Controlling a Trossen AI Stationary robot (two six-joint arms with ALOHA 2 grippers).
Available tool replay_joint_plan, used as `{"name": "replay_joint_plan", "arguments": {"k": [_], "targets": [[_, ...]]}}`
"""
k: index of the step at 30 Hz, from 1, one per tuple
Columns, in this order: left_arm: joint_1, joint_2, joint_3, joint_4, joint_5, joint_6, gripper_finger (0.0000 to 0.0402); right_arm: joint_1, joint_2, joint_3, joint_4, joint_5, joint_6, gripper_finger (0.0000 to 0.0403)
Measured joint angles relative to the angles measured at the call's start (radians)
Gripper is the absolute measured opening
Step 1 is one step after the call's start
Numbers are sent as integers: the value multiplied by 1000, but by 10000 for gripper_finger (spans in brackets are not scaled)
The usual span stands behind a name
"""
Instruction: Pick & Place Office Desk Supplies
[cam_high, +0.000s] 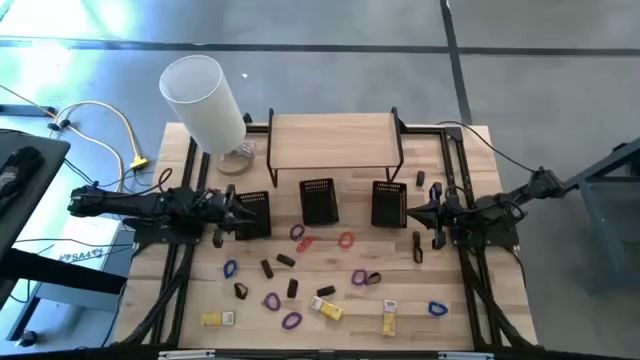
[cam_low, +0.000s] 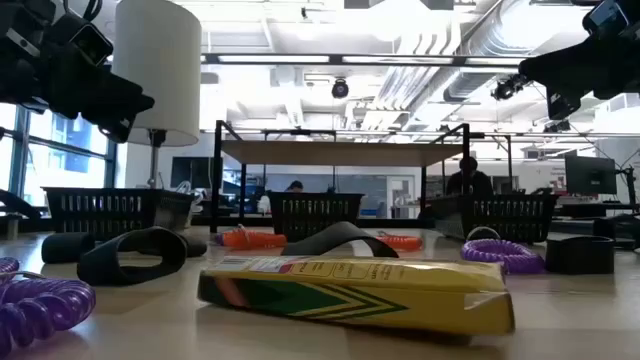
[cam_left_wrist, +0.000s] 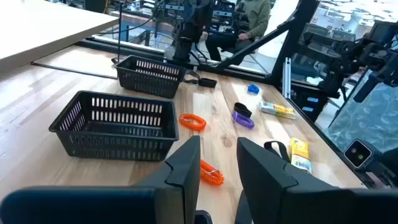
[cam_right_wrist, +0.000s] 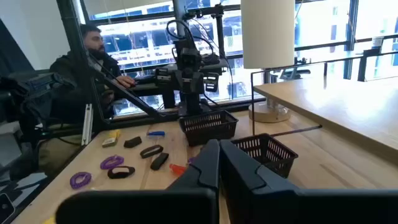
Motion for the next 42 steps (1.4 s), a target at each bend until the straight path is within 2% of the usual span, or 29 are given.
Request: {"name": "replay_joint_plan", "arguments": {"k": [36,42], "targets": [[0,0,0,3,0,0,101,0,0,0,0,0,0,2],[0,0,0,4,0,65,101,0,0,0,0,0,0,2]]}}
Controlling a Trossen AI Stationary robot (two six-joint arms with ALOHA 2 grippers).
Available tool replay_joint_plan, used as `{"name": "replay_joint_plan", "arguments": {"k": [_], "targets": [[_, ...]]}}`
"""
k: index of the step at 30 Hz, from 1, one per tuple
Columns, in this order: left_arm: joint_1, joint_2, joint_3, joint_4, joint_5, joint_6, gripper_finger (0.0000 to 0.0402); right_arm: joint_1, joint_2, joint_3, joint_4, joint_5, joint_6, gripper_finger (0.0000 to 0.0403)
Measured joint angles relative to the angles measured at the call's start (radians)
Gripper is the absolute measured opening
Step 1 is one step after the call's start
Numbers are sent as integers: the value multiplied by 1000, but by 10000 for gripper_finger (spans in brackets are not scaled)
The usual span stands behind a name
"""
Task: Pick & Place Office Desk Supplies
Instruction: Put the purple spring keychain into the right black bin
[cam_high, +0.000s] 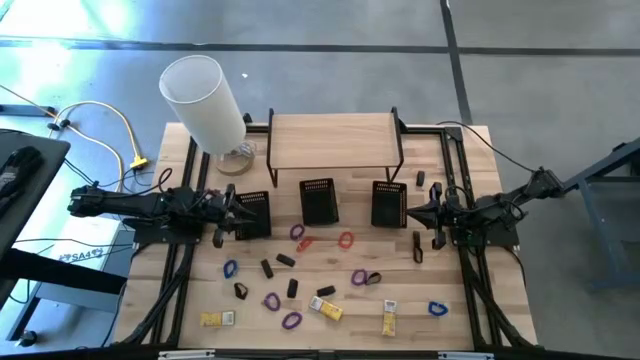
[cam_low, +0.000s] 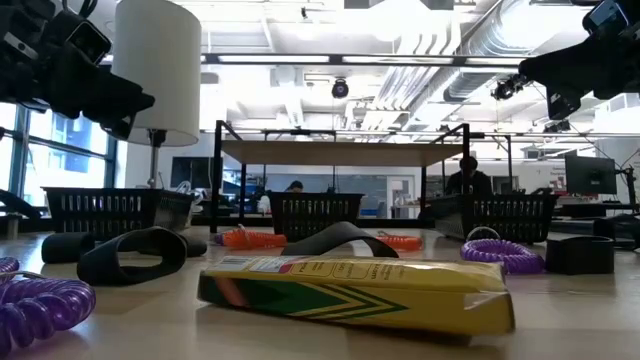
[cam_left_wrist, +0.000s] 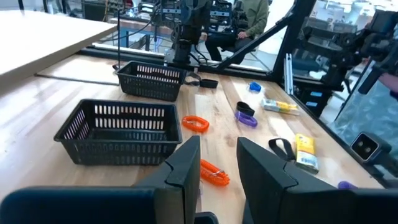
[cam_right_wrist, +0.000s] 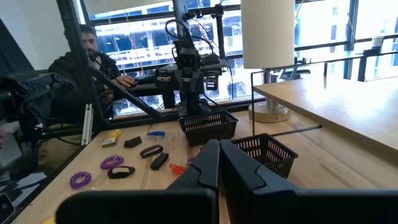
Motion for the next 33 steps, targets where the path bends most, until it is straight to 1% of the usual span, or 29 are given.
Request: {"name": "replay_joint_plan", "arguments": {"k": [2,7,12,16,19,22,25,27,30,33], "targets": [[0,0,0,6,0,-6,101,0,0,0,0,0,0,2],[0,0,0,81,0,-14,101,0,0,0,12,7,3,2],[0,-1,0,129,-13,62,101,0,0,0,13,6,4,2],[0,0,0,151,-37,69,101,0,0,0,28,1,-29,2],[-2,0,3,206,-61,69,101,0,1,0,68,1,-77,2],[-2,25,40,213,-81,43,100,0,0,1,181,10,-131,2],[-27,108,125,226,-66,73,92,6,2,3,290,7,-250,2],[-60,189,183,228,-82,106,83,24,23,25,276,13,-304,2],[-118,356,278,219,-156,154,65,55,81,79,271,75,-321,2],[-170,518,380,221,-233,152,46,93,181,134,239,110,-351,2]]}}
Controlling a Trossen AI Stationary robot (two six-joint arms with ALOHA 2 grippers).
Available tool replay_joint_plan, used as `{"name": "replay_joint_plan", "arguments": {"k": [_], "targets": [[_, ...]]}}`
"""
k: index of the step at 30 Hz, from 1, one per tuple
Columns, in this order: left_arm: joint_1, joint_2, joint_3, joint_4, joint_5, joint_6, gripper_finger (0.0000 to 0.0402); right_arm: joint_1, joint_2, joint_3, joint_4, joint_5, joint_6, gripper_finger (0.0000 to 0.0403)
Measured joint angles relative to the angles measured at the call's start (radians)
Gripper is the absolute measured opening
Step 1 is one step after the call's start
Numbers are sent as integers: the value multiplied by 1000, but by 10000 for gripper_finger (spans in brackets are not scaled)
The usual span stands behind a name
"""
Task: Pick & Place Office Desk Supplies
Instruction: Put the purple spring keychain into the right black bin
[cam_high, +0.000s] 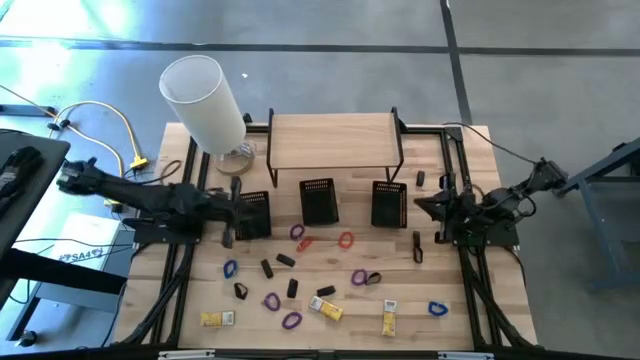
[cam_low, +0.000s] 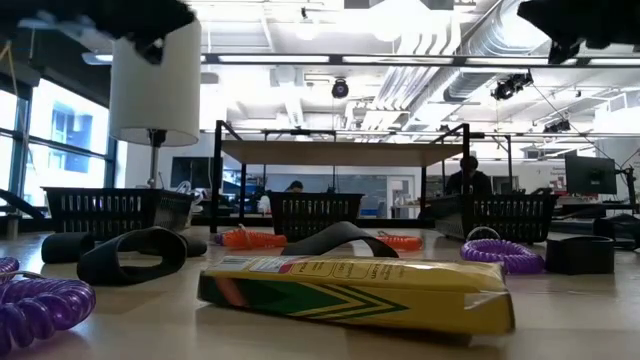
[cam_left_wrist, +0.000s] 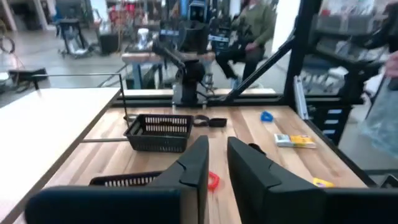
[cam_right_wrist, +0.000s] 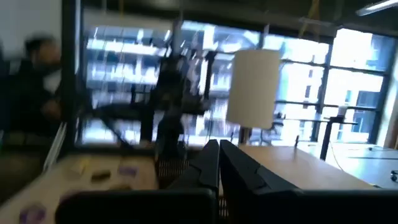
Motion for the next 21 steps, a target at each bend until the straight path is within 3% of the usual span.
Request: {"name": "replay_joint_plan", "arguments": {"k": [6,13,21], "targets": [[-92,212,119,-24,-15,-82,34,84,282,196,-155,74,77,2],[-176,326,138,57,-15,-241,33,164,665,382,-311,73,268,2],[-190,479,138,163,-19,-240,33,194,912,426,-144,70,362,2]]}}
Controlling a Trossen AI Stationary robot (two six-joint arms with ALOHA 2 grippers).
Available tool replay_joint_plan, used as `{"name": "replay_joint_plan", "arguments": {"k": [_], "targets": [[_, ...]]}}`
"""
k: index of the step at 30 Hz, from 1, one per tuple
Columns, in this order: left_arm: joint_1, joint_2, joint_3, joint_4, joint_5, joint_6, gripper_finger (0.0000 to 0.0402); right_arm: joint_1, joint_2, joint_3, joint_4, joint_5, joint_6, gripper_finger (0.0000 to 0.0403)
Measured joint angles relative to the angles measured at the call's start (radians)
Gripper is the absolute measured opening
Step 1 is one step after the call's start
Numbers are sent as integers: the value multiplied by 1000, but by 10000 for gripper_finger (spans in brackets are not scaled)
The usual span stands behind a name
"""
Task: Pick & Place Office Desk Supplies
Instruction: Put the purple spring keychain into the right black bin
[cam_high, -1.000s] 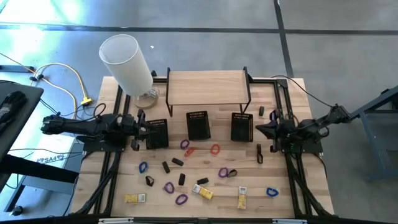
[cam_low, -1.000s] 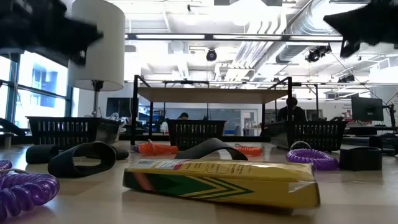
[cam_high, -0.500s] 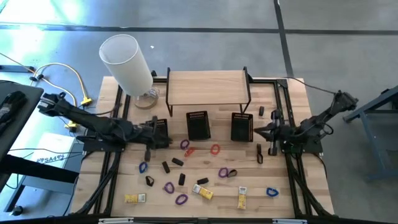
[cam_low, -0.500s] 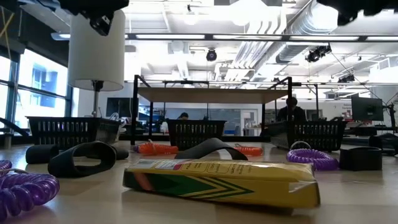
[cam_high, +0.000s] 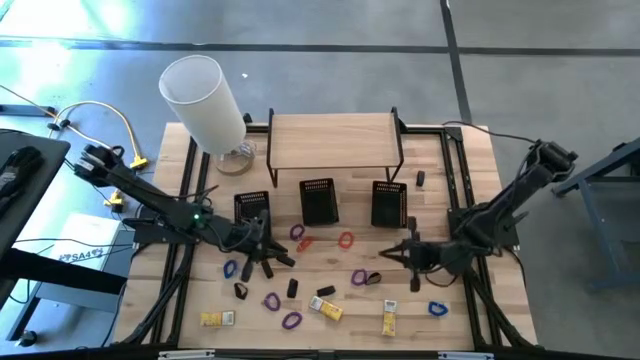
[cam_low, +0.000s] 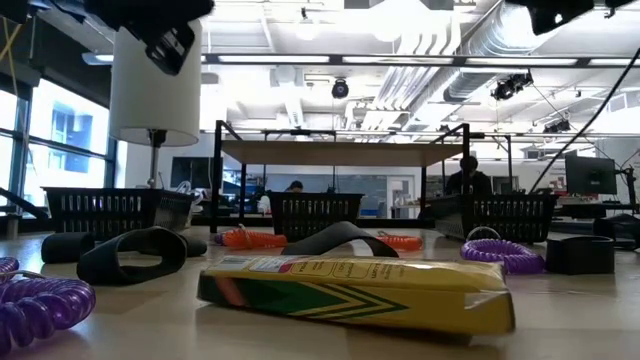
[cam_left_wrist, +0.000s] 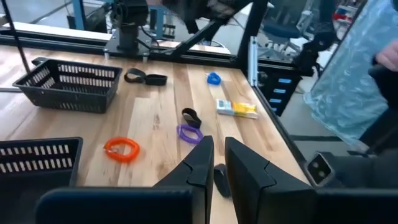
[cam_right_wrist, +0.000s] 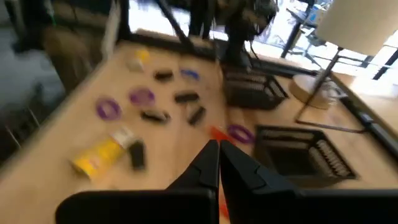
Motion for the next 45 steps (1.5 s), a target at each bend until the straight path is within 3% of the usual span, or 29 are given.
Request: {"name": "replay_joint_plan", "arguments": {"k": [4,9,15,18,21,27,31,35,40,45], "targets": [[0,81,0,84,-4,0,33,-6,67,18,-47,6,71,2],[-9,153,1,150,43,-63,33,-55,150,181,-349,-45,267,2],[-21,191,1,183,95,-79,33,-147,291,354,-609,-268,475,2],[-33,198,1,183,99,-75,33,-204,366,394,-637,-407,566,12],[-44,198,1,185,99,-68,33,-242,425,398,-629,-513,597,47],[-63,198,1,183,100,-68,33,-298,497,399,-597,-540,561,154],[-67,198,1,183,100,-68,33,-307,500,399,-581,-543,452,201],[-60,198,1,183,100,-68,33,-284,500,400,-580,-541,304,214],[-58,198,1,182,99,-72,33,-256,500,400,-535,-538,271,210],[-58,198,1,179,99,-87,33,-249,522,400,-483,-465,203,201]]}}
